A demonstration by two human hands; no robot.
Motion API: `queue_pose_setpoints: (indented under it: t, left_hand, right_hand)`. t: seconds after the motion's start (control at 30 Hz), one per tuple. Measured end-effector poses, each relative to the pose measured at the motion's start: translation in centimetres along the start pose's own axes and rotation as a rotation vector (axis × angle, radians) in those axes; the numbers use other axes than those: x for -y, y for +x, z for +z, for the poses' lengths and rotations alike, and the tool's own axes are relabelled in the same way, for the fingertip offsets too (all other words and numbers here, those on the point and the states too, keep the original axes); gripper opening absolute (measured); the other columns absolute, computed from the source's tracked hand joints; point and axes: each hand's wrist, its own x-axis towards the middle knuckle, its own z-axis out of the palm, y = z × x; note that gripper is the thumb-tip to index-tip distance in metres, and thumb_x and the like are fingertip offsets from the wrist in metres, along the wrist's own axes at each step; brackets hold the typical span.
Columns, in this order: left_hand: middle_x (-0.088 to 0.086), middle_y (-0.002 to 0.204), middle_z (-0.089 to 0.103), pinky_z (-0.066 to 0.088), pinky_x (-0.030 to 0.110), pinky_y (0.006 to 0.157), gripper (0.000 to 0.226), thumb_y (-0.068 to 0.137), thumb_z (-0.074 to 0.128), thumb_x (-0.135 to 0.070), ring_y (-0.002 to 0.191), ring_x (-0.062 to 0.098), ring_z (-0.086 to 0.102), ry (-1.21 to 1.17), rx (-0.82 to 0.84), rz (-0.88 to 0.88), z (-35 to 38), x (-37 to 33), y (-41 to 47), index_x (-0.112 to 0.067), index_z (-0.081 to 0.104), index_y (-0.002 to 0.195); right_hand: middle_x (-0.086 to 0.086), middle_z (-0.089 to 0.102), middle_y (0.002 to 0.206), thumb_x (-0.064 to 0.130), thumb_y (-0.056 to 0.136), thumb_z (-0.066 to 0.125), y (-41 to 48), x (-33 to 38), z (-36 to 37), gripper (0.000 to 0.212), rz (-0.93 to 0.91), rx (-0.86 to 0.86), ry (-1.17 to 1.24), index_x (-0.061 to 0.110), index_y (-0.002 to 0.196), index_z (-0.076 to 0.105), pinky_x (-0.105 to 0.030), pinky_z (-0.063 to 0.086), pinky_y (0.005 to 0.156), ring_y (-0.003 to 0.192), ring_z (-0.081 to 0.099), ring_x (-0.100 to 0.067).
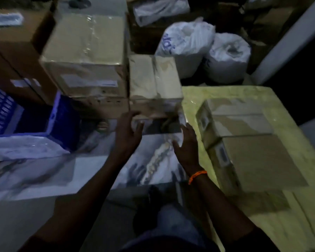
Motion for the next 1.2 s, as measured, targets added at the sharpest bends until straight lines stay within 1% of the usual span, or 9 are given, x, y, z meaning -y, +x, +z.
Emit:
queue_pose_setpoints:
  t: [0.13,0.23,0.4,0.53,0.6,0.73,0.9,1.07,1.2]
  left_hand:
    - [0.005,0.114,0.069,0.043,0.020,0.092,0.026,0.096,0.063,-0.024,0.108,0.019,0.060,-0.085,0.277,0.033,7.5,-3.8,-4.8,-0.004,0.069,0.113]
    - [0.003,0.117,0.070,0.043,0.024,0.094,0.029,0.095,0.062,-0.027,0.110,0.014,0.060,-0.140,0.440,0.025,11.5,-6.1,-7.5,-0.011,0.070,0.118]
    - [-0.003,0.117,0.071,0.036,0.005,0.092,0.032,0.095,0.060,-0.035,0.111,0.010,0.062,-0.090,0.631,0.020,16.5,-8.6,-9.7,-0.017,0.070,0.119]
    - [-0.004,0.118,0.071,0.043,0.016,0.093,0.028,0.095,0.064,-0.032,0.111,0.008,0.062,-0.098,0.693,0.006,20.5,-11.2,-10.6,-0.019,0.071,0.118]
    - [-0.001,0.120,0.070,0.044,0.021,0.092,0.025,0.096,0.068,-0.023,0.112,0.012,0.062,-0.112,0.729,-0.006,23.0,-12.7,-11.2,-0.016,0.071,0.120]
    - [0.009,0.129,0.064,0.052,0.038,0.094,0.037,0.097,0.070,-0.022,0.117,0.024,0.061,-0.075,0.775,-0.098,28.0,-15.5,-12.2,-0.010,0.063,0.131]
    - [0.017,0.125,0.061,0.047,0.036,0.091,0.050,0.095,0.071,-0.033,0.117,0.034,0.057,0.032,0.835,-0.200,33.9,-17.6,-11.6,-0.005,0.054,0.133]
    - [0.013,0.124,0.070,0.052,0.039,0.095,0.081,0.094,0.066,-0.052,0.114,0.031,0.065,0.147,0.990,-0.303,35.8,-18.4,-9.2,-0.009,0.036,0.155]
    - [0.009,0.102,0.075,0.054,0.026,0.072,0.067,0.091,0.067,-0.058,0.089,0.019,0.070,0.060,1.012,-0.210,33.6,-19.0,-10.6,-0.017,0.058,0.143]
  right_hand:
    - [-0.029,0.040,0.155,0.007,0.071,0.083,-7.7,-9.7,-5.4,0.074,0.284,0.021,-0.404,0.006,0.140,0.057,-0.067,0.036,0.110,0.143,0.037,-0.052]
    - [-0.023,0.044,0.154,0.006,0.061,0.089,-11.8,-15.2,-8.8,0.080,0.431,0.047,-0.605,0.009,0.136,0.060,-0.071,0.035,0.107,0.142,0.038,-0.047]
    - [-0.023,0.056,0.143,-0.007,0.052,0.091,-15.3,-20.8,-13.8,0.088,0.259,-0.027,-0.630,0.019,0.128,0.056,-0.072,0.033,0.104,0.135,0.039,-0.035]
    - [-0.021,0.058,0.142,-0.023,0.059,0.078,-19.8,-23.5,-18.0,0.069,0.319,-0.112,-0.597,0.008,0.119,0.069,-0.068,0.039,0.107,0.134,0.050,-0.038]
    - [-0.018,0.060,0.138,-0.026,0.071,0.067,-22.0,-24.9,-20.9,0.053,0.348,-0.159,-0.511,0.006,0.113,0.070,-0.058,0.051,0.101,0.129,0.056,-0.040]
    - [-0.004,0.058,0.117,-0.002,0.086,0.075,-22.1,-25.7,-25.1,0.038,0.414,-0.229,-0.175,0.012,0.119,0.063,-0.042,0.054,0.089,0.109,0.063,-0.034]
    - [-0.012,0.051,0.144,0.026,0.086,0.084,-19.3,-26.6,-24.9,0.075,0.779,-0.465,0.258,0.009,0.149,0.047,-0.040,0.049,0.104,0.130,0.053,-0.027]
    - [0.000,0.057,0.146,0.030,0.081,0.087,-19.5,-25.4,-24.2,0.087,0.835,-0.497,0.486,0.023,0.155,0.042,-0.035,0.045,0.112,0.133,0.053,-0.018]
    - [0.005,0.063,0.136,0.036,0.077,0.089,-21.3,-23.3,-26.0,0.084,0.846,-0.513,0.475,0.027,0.150,0.049,-0.032,0.049,0.104,0.125,0.058,-0.016]
